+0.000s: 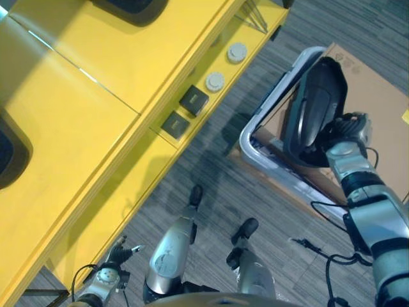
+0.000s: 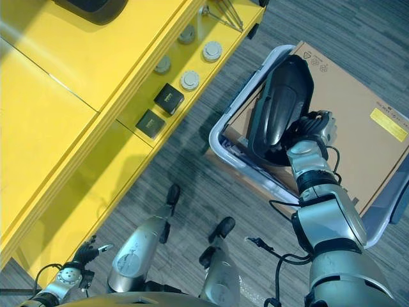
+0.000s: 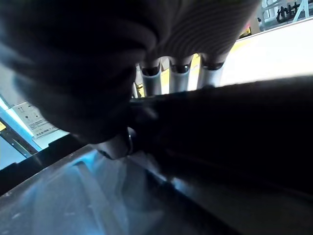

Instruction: Move parts from the plastic box to the shelf.

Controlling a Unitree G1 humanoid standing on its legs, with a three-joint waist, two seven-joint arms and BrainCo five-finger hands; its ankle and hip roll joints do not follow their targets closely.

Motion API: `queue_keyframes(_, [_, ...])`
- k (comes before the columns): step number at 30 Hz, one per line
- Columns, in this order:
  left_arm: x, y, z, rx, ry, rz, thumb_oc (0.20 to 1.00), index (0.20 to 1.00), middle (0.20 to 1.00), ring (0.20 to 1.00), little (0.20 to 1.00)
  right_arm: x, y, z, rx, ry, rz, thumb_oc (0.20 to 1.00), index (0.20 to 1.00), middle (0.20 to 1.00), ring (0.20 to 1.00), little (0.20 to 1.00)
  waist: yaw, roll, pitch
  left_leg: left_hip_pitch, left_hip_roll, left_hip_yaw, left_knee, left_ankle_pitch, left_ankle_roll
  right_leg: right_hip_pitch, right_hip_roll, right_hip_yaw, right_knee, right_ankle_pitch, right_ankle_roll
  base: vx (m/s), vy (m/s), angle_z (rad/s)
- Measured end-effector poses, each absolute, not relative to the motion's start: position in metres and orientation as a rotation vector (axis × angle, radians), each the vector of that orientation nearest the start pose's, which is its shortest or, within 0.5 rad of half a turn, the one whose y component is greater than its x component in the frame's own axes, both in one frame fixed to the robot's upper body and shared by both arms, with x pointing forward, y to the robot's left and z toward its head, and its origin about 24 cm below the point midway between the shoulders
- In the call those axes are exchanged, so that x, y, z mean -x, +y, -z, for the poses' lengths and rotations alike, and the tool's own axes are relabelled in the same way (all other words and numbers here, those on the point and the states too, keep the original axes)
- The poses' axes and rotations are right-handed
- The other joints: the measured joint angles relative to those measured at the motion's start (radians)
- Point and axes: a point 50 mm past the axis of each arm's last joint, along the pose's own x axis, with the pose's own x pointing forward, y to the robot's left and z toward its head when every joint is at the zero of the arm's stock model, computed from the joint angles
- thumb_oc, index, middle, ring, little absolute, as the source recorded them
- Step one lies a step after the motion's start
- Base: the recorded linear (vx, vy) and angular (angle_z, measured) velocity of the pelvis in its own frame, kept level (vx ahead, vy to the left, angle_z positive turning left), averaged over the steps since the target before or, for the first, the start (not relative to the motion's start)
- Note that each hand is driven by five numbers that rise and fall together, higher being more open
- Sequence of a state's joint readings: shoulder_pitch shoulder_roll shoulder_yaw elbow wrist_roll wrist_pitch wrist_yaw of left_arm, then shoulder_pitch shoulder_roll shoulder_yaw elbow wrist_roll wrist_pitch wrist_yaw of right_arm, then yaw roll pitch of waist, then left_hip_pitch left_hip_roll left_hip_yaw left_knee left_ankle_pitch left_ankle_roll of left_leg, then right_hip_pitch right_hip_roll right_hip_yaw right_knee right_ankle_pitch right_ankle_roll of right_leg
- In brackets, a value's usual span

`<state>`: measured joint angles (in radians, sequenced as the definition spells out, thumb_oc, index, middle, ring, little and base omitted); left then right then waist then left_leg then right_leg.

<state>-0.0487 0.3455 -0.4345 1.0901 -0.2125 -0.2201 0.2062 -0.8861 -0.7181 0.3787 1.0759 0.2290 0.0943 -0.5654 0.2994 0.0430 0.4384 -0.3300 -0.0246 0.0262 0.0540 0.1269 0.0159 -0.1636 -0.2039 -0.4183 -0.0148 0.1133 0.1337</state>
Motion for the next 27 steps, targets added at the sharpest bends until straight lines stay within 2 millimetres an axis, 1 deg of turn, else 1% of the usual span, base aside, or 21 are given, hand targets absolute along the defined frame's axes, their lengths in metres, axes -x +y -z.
queue_keyframes(3, [-0.154, 0.235, 0.127, -0.425, 0.782, -0.065, 1.000, 1.000, 1.000, 1.000, 1.000, -0.356, -0.336, -0.134, 0.679, 0.161, 0.785, 0.200, 0.200, 0.200, 0.200, 0.200, 0.000, -0.001, -0.001, 0.035, 0.000, 0.000, -0.006, -0.001, -0.001, 0.039, 0.001, -0.003, -0.010, 0.001, 0.000, 0.03, -0.072, 0.02])
queue_keyframes(6, [-0.167, 0.233, 0.117, -0.417, 0.690, -0.049, 1.000, 1.000, 1.000, 1.000, 1.000, -0.350, -0.336, -0.124, 0.650, 0.167, 0.779, 0.200, 0.200, 0.200, 0.200, 0.200, 0.000, -0.003, -0.004, 0.089, 0.001, 0.000, -0.028, -0.005, -0.009, 0.090, 0.005, -0.005, -0.027, 0.000, 0.002, 0.05, -0.086, 0.00])
queue_keyframes(8, [-0.174, 0.232, 0.110, -0.411, 0.641, -0.040, 1.000, 1.000, 1.000, 1.000, 1.000, -0.346, -0.336, -0.118, 0.613, 0.166, 0.781, 0.200, 0.200, 0.200, 0.200, 0.200, -0.002, -0.013, -0.026, 0.101, 0.002, 0.001, -0.043, -0.004, -0.017, 0.100, 0.009, -0.004, -0.041, 0.007, 0.002, 0.05, -0.079, -0.03])
queue_keyframes(11, [-0.185, 0.229, 0.097, -0.399, 0.564, -0.014, 1.000, 1.000, 1.000, 1.000, 1.000, -0.338, -0.335, -0.106, 0.539, 0.156, 0.792, 0.200, 0.200, 0.200, 0.200, 0.200, -0.008, -0.035, -0.060, 0.132, 0.004, 0.005, -0.049, 0.002, -0.011, 0.138, 0.016, -0.004, -0.067, 0.019, -0.001, 0.03, -0.085, -0.02])
queue_keyframes(12, [-0.185, 0.229, 0.097, -0.399, 0.564, -0.014, 1.000, 1.000, 1.000, 1.000, 1.000, -0.338, -0.335, -0.106, 0.539, 0.156, 0.792, 0.200, 0.200, 0.200, 0.200, 0.200, -0.008, -0.035, -0.060, 0.132, 0.004, 0.005, -0.049, 0.002, -0.011, 0.138, 0.016, -0.004, -0.067, 0.019, -0.001, 0.02, -0.082, 0.02])
queue_keyframes(13, [-0.194, 0.224, 0.083, -0.368, 0.487, 0.010, 1.000, 1.000, 1.000, 1.000, 1.000, -0.332, -0.328, -0.105, 0.510, 0.103, 0.776, 0.200, 0.200, 0.200, 0.200, 0.200, -0.025, -0.048, -0.080, 0.171, 0.006, 0.006, -0.060, -0.001, -0.014, 0.175, 0.017, -0.004, -0.067, 0.014, 0.001, 0.09, -0.091, 0.00])
queue_keyframes(14, [-0.198, 0.221, 0.077, -0.351, 0.456, 0.025, 1.000, 1.000, 1.000, 1.000, 1.000, -0.328, -0.321, -0.103, 0.518, 0.070, 0.757, 0.200, 0.200, 0.200, 0.200, 0.200, -0.030, -0.062, -0.120, 0.176, 0.008, 0.011, -0.064, -0.006, -0.020, 0.176, 0.019, 0.000, -0.067, 0.008, 0.002, 0.07, -0.078, -0.03])
queue_keyframes(15, [-0.199, 0.219, 0.074, -0.343, 0.447, 0.031, 1.000, 1.000, 1.000, 1.000, 1.000, -0.326, -0.318, -0.104, 0.516, 0.051, 0.747, 0.200, 0.200, 0.200, 0.200, 0.200, -0.035, -0.069, -0.138, 0.180, 0.010, 0.015, -0.069, -0.009, -0.025, 0.175, 0.020, 0.003, -0.067, 0.007, 0.001, 0.10, -0.081, -0.20])
queue_keyframes(16, [-0.203, 0.215, 0.067, -0.316, 0.421, 0.048, 1.000, 1.000, 1.000, 1.000, 1.000, -0.323, -0.311, -0.110, 0.494, -0.002, 0.732, 0.200, 0.200, 0.200, 0.200, 0.200, -0.042, -0.076, -0.148, 0.205, 0.013, 0.029, -0.077, -0.006, -0.020, 0.189, 0.023, 0.017, -0.067, 0.007, 0.001, 0.06, -0.038, -0.24])
queue_keyframes(17, [-0.205, 0.212, 0.064, -0.300, 0.411, 0.064, 1.000, 1.000, 1.000, 1.000, 1.000, -0.321, -0.308, -0.112, 0.492, -0.023, 0.728, 0.200, 0.200, 0.200, 0.200, 0.200, -0.049, -0.081, -0.156, 0.218, 0.015, 0.036, -0.076, -0.010, -0.023, 0.199, 0.024, 0.025, -0.067, 0.005, 0.000, 0.13, -0.053, -0.24])
queue_keyframes(19, [-0.208, 0.207, 0.060, -0.277, 0.398, 0.087, 1.000, 1.000, 1.000, 1.000, 1.000, -0.317, -0.305, -0.112, 0.480, -0.039, 0.728, 0.200, 0.200, 0.200, 0.200, 0.200, -0.063, -0.090, -0.187, 0.228, 0.017, 0.042, -0.082, -0.021, -0.031, 0.203, 0.024, 0.030, -0.067, 0.002, -0.002, 0.10, -0.031, -0.13])
queue_keyframes(20, [-0.212, 0.204, 0.054, -0.252, 0.392, 0.103, 1.000, 1.000, 1.000, 1.000, 1.000, -0.312, -0.304, -0.112, 0.455, -0.044, 0.736, 0.200, 0.200, 0.200, 0.200, 0.200, -0.071, -0.093, -0.192, 0.243, 0.019, 0.051, -0.089, -0.019, -0.029, 0.210, 0.026, 0.038, -0.067, 0.002, -0.003, 0.09, -0.010, -0.28])
queue_keyframes(21, [-0.212, 0.199, 0.047, -0.202, 0.382, 0.137, 1.000, 1.000, 1.000, 1.000, 1.000, -0.303, -0.300, -0.107, 0.412, -0.048, 0.737, 0.200, 0.200, 0.200, 0.200, 0.200, -0.089, -0.100, -0.216, 0.276, 0.022, 0.063, -0.111, -0.018, -0.029, 0.222, 0.027, 0.057, -0.067, 0.001, -0.003, 0.10, -0.012, -0.24])
queue_keyframes(22, [-0.214, 0.196, 0.045, -0.166, 0.394, 0.153, 1.000, 1.000, 1.000, 1.000, 1.000, -0.298, -0.300, -0.101, 0.410, -0.036, 0.733, 0.200, 0.200, 0.200, 0.200, 0.200, -0.100, -0.099, -0.221, 0.291, 0.021, 0.066, -0.113, -0.020, -0.029, 0.238, 0.025, 0.057, -0.067, -0.003, -0.002, 0.09, -0.012, -0.25])
queue_keyframes(24, [-0.218, 0.189, 0.039, -0.079, 0.405, 0.186, 1.000, 1.000, 1.000, 1.000, 1.000, -0.287, -0.296, -0.088, 0.375, -0.006, 0.730, 0.200, 0.200, 0.200, 0.200, 0.200, -0.120, -0.101, -0.256, 0.313, 0.023, 0.083, -0.133, -0.022, -0.023, 0.238, 0.025, 0.076, -0.067, -0.004, -0.002, 0.03, -0.009, -0.23])
queue_keyframes(25, [-0.220, 0.185, 0.036, -0.035, 0.406, 0.207, 1.000, 1.000, 1.000, 1.000, 1.000, -0.285, -0.293, -0.081, 0.366, 0.014, 0.724, 0.200, 0.200, 0.200, 0.200, 0.200, -0.132, -0.099, -0.267, 0.317, 0.024, 0.088, -0.133, -0.022, -0.023, 0.238, 0.026, 0.085, -0.067, -0.004, -0.002, 0.03, -0.012, -0.24])
queue_keyframes(27, [-0.229, 0.172, 0.029, 0.049, 0.402, 0.255, 1.000, 1.000, 1.000, 1.000, 1.000, -0.279, -0.290, -0.068, 0.354, 0.058, 0.716, 0.200, 0.200, 0.200, 0.200, 0.200, -0.169, -0.089, -0.285, 0.321, 0.024, 0.092, -0.134, -0.023, -0.020, 0.237, 0.019, 0.090, -0.068, -0.004, -0.002, 0.02, -0.014, -0.17])
